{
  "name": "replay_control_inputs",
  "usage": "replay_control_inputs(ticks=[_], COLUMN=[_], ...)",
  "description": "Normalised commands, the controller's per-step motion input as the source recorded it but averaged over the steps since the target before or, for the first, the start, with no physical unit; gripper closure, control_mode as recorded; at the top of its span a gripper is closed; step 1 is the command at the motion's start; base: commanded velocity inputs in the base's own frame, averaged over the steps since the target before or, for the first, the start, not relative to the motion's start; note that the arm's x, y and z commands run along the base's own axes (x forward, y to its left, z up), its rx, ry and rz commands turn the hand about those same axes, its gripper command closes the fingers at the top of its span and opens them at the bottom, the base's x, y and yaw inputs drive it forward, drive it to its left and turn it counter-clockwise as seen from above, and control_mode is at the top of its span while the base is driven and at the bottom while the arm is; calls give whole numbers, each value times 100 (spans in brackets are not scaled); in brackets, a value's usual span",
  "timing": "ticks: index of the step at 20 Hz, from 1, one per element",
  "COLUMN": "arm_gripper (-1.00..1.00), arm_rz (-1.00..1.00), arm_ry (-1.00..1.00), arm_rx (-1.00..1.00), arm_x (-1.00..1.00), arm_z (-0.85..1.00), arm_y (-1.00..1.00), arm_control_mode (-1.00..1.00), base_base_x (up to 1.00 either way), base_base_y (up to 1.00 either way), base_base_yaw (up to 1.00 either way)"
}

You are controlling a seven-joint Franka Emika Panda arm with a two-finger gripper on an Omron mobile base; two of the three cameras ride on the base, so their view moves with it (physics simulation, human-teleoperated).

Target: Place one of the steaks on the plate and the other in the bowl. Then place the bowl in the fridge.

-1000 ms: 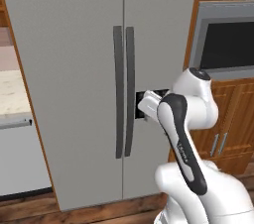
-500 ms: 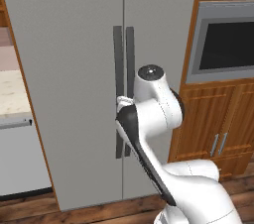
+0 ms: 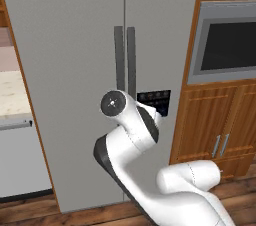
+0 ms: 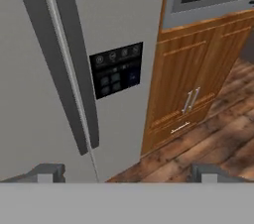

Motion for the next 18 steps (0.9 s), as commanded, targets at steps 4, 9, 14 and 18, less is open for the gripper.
replay_control_inputs(ticks=[4, 9, 14, 18], arm_gripper=[-100, -100, -100, -100], arm_rz=[11, 18, 17, 11], arm_ry=[-33, -19, -7, 9], arm_rx=[-1, 5, 8, -6], arm_x=[43, 3, 14, 7], arm_z=[6, 29, 6, 1], arm_y=[0, -25, -29, -5], arm_control_mode=[-100, -100, -100, -100], base_base_x=[0, 0, 0, 0], base_base_y=[0, 0, 0, 0], base_base_yaw=[0, 0, 0, 0])
